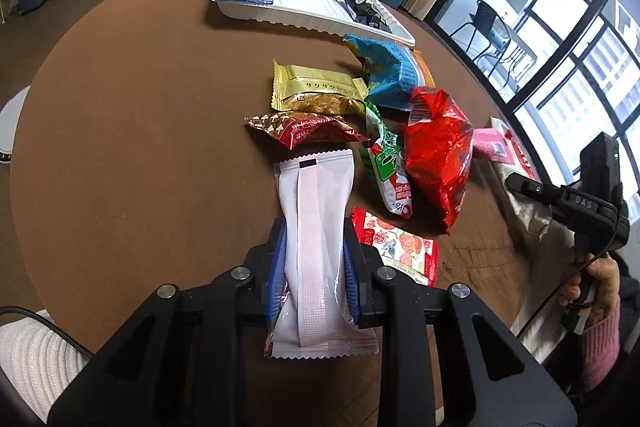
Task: Organize snacks
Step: 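Carry both held bars over the white tray with both tools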
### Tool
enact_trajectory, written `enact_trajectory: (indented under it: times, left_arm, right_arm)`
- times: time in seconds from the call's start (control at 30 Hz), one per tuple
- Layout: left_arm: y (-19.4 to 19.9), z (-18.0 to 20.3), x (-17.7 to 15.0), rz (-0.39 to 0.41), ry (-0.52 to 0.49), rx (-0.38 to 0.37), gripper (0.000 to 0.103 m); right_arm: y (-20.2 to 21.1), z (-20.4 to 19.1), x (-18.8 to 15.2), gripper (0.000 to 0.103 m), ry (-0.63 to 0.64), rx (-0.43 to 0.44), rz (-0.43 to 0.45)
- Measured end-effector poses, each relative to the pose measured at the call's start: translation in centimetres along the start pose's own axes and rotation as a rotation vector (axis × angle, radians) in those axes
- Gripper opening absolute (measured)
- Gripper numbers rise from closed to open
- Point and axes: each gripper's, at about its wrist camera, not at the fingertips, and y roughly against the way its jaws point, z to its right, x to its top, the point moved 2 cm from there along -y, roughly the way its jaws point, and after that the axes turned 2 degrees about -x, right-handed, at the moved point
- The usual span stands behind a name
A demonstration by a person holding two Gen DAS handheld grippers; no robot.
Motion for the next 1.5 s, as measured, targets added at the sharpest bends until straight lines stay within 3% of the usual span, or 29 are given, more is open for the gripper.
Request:
enact_trajectory:
  times: [0.17, 0.43, 1.0, 1.5]
  left_arm:
    - [0.8, 0.1, 0.2, 0.014, 0.025, -0.043, 0.023]
    - [2.7, 0.3, 0.9, 0.048, 0.06, -0.107, 0.023]
    - [4.5, 0.5, 5.2, 0.101, 0.074, -0.161, 0.023]
    - [1.1, 1.7, 13.2, 0.102, 0.078, -0.191, 0.023]
  right_arm:
    - [1.0, 1.7, 0.5, 0.016, -0.136, 0.141, 0.01]
    - [2.3, 2.0, 0.9, 0.016, -0.18, 0.211, 0.034]
    - [1.5, -1.4, 5.4, 0.016, -0.126, 0.28, 0.041]
    - [-2.8, -4.5, 11.1, 0.016, -0.073, 0.274, 0.03]
